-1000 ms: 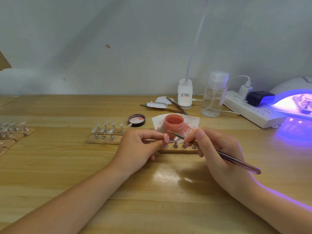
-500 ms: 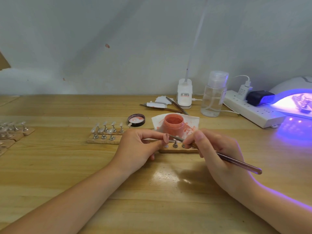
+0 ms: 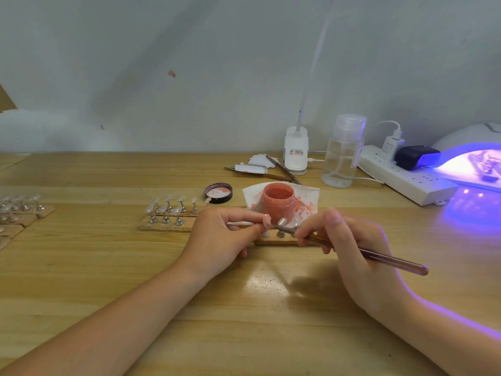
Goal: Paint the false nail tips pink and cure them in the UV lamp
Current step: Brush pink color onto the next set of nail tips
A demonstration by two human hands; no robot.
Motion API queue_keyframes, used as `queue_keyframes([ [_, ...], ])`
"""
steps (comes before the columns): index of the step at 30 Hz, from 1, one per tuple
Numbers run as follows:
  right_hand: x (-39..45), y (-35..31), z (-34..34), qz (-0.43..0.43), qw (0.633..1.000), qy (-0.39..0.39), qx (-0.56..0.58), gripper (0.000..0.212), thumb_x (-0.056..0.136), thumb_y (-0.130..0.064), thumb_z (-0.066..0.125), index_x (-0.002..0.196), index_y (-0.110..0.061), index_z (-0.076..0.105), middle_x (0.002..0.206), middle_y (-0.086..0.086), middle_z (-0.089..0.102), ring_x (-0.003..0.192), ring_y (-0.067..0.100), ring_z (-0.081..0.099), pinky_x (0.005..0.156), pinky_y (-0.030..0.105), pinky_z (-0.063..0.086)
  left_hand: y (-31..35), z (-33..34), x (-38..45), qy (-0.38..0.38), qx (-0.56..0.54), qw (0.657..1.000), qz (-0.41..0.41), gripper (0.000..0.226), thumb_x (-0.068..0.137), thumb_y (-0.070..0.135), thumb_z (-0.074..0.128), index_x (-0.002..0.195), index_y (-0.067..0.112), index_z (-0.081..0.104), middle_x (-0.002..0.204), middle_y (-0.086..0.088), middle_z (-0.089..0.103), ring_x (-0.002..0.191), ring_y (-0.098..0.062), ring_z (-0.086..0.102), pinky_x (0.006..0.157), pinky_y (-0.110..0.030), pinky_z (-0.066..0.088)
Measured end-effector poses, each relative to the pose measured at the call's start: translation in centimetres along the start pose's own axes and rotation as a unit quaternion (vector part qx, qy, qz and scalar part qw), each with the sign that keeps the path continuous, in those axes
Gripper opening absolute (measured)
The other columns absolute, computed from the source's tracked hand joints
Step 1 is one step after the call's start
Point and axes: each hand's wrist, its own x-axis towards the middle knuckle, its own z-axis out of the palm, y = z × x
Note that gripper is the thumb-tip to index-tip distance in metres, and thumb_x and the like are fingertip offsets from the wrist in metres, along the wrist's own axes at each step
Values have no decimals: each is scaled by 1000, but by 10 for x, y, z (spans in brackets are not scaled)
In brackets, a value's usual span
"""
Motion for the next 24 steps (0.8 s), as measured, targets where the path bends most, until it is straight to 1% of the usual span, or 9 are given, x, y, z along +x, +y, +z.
queue_keyframes([
  [2,-2,0,-1,13,998,6,53,47,89,-33,33,64,-9,65,60,0,63,58,-1,56,58,5,38,0,0,0,1,0,1000,0,12,75,13,73,72,24,72,46,13,61,33,-1,42,39,-7,30],
  [3,-2,0,-1,12,998,11,60,48,89,-33,33,64,-8,65,62,1,63,58,0,57,58,5,38,0,0,0,1,0,1000,-1,13,75,13,73,71,25,72,47,12,62,33,-1,42,40,-7,31],
  [7,1,1,-1,0,1000,13,-23,39,90,-34,35,72,-16,65,67,0,63,66,3,58,61,10,39,0,0,0,0,4,1000,-1,12,75,15,73,72,26,73,52,11,66,34,-1,42,39,-8,31],
  [10,3,0,-1,5,998,1,-65,35,88,-38,37,74,-22,65,69,-4,63,69,9,58,63,16,41,1,0,0,1,12,1000,3,14,76,13,72,72,27,72,49,14,63,34,-1,42,39,-8,30],
  [14,-1,-1,-2,9,1000,0,10,44,88,-34,37,66,-10,66,64,3,64,61,5,59,59,12,40,2,1,-1,4,10,1000,0,13,77,11,71,74,24,72,42,15,58,33,-1,42,36,-7,29],
  [16,-2,-2,-3,1,1000,6,17,41,87,-34,38,64,-12,66,61,1,63,59,8,59,56,19,43,2,1,-1,6,12,1000,-2,12,77,11,71,73,23,72,43,16,58,33,-1,43,36,-7,29],
  [19,1,-3,-3,-3,999,17,-35,35,85,-36,42,69,-16,65,64,0,64,63,18,59,58,35,44,2,1,-1,6,13,1000,-2,14,77,10,71,73,24,72,46,16,61,34,0,43,35,-8,29],
  [21,3,-3,-1,9,998,7,-62,35,85,-40,43,72,-16,66,68,2,63,66,24,58,61,40,42,3,1,-1,4,13,1000,-3,15,77,9,71,73,24,72,47,16,61,34,0,43,35,-8,29],
  [24,3,-2,0,12,998,-17,-62,37,86,-40,42,74,-14,66,70,2,64,69,23,59,63,40,44,3,2,-1,5,14,1000,-3,18,77,8,71,72,25,72,49,16,63,33,0,43,35,-8,30],
])
